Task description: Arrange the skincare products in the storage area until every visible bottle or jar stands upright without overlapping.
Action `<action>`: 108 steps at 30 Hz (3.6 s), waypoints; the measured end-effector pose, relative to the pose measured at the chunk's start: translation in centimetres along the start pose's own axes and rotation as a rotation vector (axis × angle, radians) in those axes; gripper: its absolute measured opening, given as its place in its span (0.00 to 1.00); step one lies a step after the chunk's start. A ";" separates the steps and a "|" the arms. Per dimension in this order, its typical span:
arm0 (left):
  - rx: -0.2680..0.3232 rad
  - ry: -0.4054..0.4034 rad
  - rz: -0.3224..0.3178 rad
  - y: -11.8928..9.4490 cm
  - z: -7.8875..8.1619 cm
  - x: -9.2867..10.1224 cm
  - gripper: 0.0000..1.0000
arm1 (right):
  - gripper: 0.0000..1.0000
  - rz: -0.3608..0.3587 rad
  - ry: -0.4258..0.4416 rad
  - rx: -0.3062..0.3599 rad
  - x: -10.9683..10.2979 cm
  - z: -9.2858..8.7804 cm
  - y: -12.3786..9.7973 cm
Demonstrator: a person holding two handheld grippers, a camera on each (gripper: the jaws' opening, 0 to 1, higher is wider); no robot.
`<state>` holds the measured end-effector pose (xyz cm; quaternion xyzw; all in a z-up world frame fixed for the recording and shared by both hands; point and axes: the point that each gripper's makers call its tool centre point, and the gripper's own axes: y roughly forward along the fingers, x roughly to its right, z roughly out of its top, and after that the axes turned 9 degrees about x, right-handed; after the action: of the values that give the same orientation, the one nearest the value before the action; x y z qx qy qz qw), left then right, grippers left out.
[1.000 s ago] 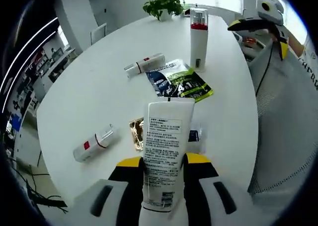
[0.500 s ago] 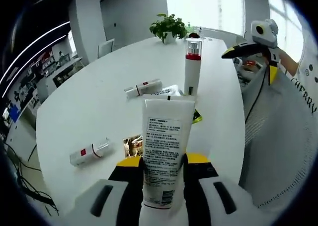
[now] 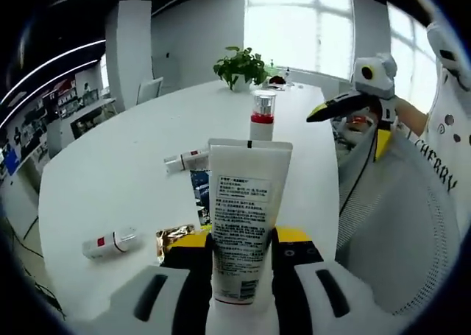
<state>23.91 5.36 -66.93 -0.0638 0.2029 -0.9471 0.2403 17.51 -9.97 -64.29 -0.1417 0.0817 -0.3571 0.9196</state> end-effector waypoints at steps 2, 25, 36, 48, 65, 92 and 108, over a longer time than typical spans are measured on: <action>0.017 -0.009 -0.015 0.4 0.3 0.5 0.27 | 0.88 0.004 -0.003 -0.003 -0.1 0.0 0.1; 0.170 -0.001 -0.223 5.5 4.3 6.6 0.27 | 0.51 0.054 0.008 0.053 0.2 2.0 0.5; 0.197 0.029 -0.288 6.9 5.2 8.6 0.27 | 0.46 0.047 -0.048 0.078 2.3 3.6 1.8; 0.205 0.031 -0.305 7.2 5.3 8.5 0.28 | 0.45 0.065 -0.072 0.063 2.2 3.6 2.5; 0.210 0.026 -0.303 6.7 4.7 8.0 0.28 | 0.43 0.104 -0.063 0.048 1.2 3.3 3.5; 0.203 0.038 -0.324 6.0 4.4 8.7 0.29 | 0.43 0.159 -0.098 0.003 -0.4 2.6 4.5; 0.202 0.044 -0.284 4.2 4.6 8.0 0.29 | 0.42 0.162 -0.125 -0.011 0.2 2.6 4.7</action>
<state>19.66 -3.46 -64.30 -0.0468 0.1007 -0.9883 0.1049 21.32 -6.29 -63.29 -0.1616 0.0374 -0.2718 0.9479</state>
